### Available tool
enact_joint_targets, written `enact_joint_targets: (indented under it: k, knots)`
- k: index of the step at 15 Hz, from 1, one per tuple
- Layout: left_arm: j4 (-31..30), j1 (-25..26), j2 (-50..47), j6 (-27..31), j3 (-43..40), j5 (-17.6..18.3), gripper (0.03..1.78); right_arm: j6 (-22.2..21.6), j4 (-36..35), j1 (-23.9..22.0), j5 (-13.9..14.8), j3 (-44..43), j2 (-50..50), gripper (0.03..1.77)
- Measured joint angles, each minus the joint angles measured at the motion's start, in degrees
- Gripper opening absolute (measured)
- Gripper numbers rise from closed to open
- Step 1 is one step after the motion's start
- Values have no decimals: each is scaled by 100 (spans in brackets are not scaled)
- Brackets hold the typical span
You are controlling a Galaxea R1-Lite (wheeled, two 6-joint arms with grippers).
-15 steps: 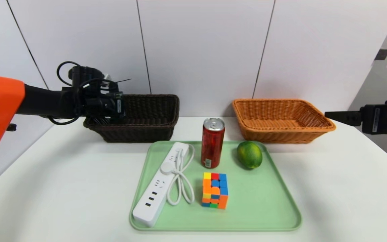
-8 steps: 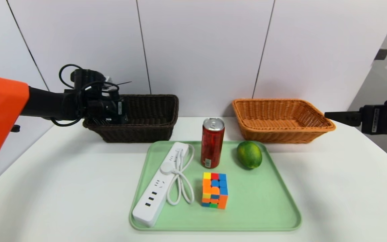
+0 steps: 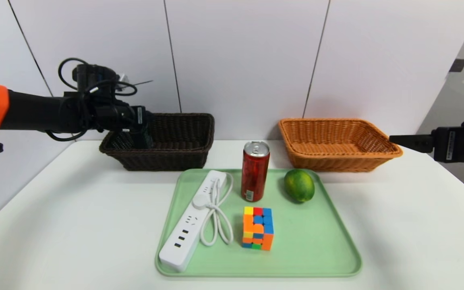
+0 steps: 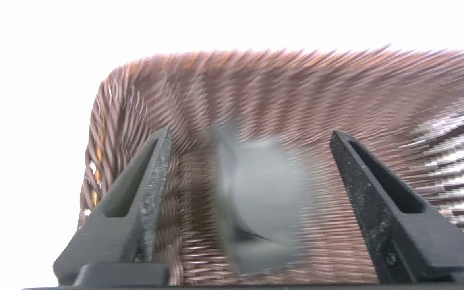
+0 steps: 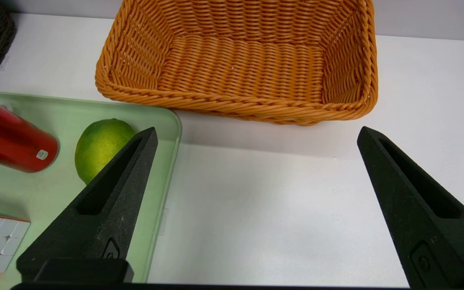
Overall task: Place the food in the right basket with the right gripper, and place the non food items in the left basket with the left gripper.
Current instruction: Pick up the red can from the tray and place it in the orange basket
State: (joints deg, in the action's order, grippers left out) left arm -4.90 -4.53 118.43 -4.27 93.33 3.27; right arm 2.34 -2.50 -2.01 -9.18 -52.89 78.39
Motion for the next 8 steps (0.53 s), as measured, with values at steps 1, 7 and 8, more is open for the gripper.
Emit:
enact_joint_targets:
  k: [1,7,8]
  knots:
    - [212,-144,-278,-11,138,9,145,2,-2,0,0,0,-2,171]
    - [3750,-1538,-1701,-386,1744,23,159,-50,102,0,65,-22,2,171]
    - [4313,-1783,-1863,-614,1808,21,160,-77,149,-7,74,-29,0,171]
